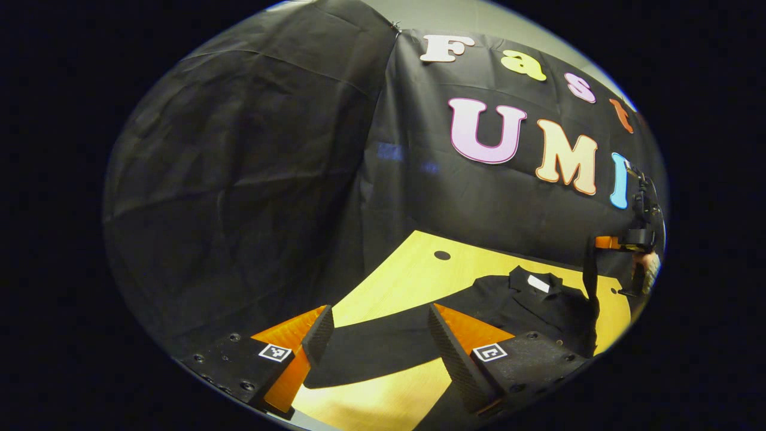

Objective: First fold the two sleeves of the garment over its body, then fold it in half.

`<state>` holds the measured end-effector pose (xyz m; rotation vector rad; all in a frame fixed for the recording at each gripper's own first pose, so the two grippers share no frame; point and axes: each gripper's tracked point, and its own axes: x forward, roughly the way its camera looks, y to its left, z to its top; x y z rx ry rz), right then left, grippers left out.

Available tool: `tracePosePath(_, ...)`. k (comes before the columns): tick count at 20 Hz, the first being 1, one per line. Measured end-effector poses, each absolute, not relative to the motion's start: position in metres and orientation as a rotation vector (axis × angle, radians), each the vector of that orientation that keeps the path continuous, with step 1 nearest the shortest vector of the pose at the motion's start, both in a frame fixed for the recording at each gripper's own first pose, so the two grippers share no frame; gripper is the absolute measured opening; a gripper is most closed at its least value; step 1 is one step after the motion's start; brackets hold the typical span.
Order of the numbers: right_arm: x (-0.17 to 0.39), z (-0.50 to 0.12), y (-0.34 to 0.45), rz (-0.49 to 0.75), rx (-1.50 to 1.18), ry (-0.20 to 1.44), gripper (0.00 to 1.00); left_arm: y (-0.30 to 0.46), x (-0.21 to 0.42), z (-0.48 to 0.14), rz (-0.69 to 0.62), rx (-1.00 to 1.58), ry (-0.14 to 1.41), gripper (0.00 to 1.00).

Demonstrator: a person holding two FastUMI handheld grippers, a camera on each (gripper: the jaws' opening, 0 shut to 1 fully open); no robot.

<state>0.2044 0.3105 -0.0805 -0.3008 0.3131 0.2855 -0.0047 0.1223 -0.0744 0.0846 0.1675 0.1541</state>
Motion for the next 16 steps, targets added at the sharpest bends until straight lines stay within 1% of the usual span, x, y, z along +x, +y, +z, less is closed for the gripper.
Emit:
tracePosePath(9, 0.185, -0.123, 0.395, 0.405, -0.336, 0.352, 0.04, 0.15, -0.001, -0.094, 0.191, 0.094, 0.21, 0.94)
tracePosePath(16, 0.167, -0.182, 0.444, 0.493, -0.404, 0.421, 0.02, 0.163, 0.004, -0.123, 0.201, 0.079, 0.274, 0.94)
